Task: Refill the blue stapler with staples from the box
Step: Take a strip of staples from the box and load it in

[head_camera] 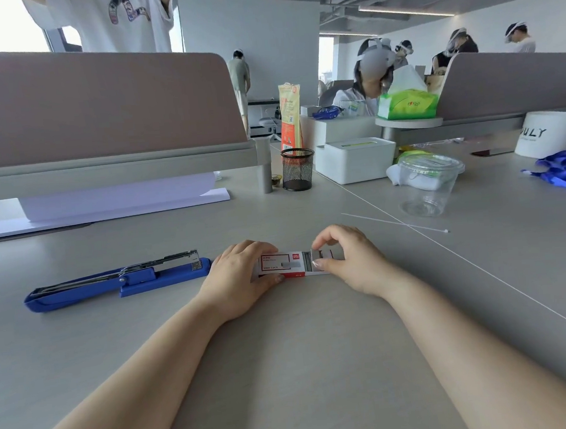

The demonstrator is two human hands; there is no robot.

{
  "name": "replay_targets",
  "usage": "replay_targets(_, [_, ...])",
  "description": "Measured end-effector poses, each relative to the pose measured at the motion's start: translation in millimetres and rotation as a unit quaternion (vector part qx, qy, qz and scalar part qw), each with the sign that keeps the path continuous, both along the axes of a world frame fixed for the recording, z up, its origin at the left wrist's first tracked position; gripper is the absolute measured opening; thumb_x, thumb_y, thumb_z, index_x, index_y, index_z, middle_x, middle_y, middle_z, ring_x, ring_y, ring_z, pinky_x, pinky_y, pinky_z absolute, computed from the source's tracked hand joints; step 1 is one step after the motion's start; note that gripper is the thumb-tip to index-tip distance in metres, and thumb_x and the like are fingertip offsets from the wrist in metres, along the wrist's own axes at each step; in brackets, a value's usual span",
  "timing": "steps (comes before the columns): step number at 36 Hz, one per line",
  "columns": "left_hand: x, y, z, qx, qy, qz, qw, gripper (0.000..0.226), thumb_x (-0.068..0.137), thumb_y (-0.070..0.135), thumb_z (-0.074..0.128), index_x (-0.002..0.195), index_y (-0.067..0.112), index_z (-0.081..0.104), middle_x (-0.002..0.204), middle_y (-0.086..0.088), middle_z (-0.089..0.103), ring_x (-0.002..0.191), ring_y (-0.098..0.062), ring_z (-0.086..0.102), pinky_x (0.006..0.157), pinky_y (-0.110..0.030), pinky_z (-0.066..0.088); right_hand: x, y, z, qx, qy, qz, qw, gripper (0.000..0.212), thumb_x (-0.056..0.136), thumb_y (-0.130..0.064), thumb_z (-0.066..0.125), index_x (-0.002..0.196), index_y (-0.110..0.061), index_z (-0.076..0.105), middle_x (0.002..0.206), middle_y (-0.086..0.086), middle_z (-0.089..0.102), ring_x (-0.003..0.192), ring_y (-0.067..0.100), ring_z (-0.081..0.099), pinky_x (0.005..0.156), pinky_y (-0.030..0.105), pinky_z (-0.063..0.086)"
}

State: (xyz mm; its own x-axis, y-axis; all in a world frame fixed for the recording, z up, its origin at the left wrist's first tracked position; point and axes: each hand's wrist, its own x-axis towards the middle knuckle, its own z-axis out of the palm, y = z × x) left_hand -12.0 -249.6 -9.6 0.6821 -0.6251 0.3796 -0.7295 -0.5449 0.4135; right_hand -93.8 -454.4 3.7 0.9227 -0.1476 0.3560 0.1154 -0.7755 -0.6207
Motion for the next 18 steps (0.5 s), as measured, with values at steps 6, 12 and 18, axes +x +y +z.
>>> replay_targets(6, [2, -1, -2, 0.008, -0.004, 0.006, 1.0, 0.042, 0.081, 0.046, 0.06, 0.118, 0.029, 0.053, 0.117, 0.003, 0.059, 0.109, -0.021, 0.052, 0.097, -0.041, 0.041, 1, -1, 3, 0.101, -0.023, -0.009, 0.995, 0.017, 0.078, -0.009, 0.068, 0.085, -0.022, 0.06, 0.076, -0.008, 0.056, 0.067, 0.01, 0.05, 0.069, 0.024, 0.045])
replay_targets(12, [3, 0, -2, 0.021, 0.0, 0.019, 1.0, 0.043, 0.082, 0.049, 0.056, 0.12, 0.03, 0.052, 0.12, 0.003, 0.059, 0.111, -0.021, 0.05, 0.098, -0.041, 0.04, -1, -8, 3, 0.092, 0.009, -0.019, 0.996, 0.013, 0.079, -0.01, 0.068, 0.092, -0.015, 0.07, 0.071, -0.011, 0.058, 0.063, 0.008, 0.047, 0.068, 0.022, 0.042])
replay_targets(18, [2, -1, -1, 0.029, 0.002, 0.023, 0.999, 0.042, 0.083, 0.049, 0.055, 0.121, 0.029, 0.052, 0.121, 0.002, 0.058, 0.112, -0.021, 0.049, 0.098, -0.041, 0.039, -6, -14, 4, 0.041, 0.037, 0.005, 0.998, 0.013, 0.079, -0.011, 0.067, 0.089, -0.019, 0.07, 0.071, -0.006, 0.061, 0.065, 0.01, 0.052, 0.069, 0.025, 0.044])
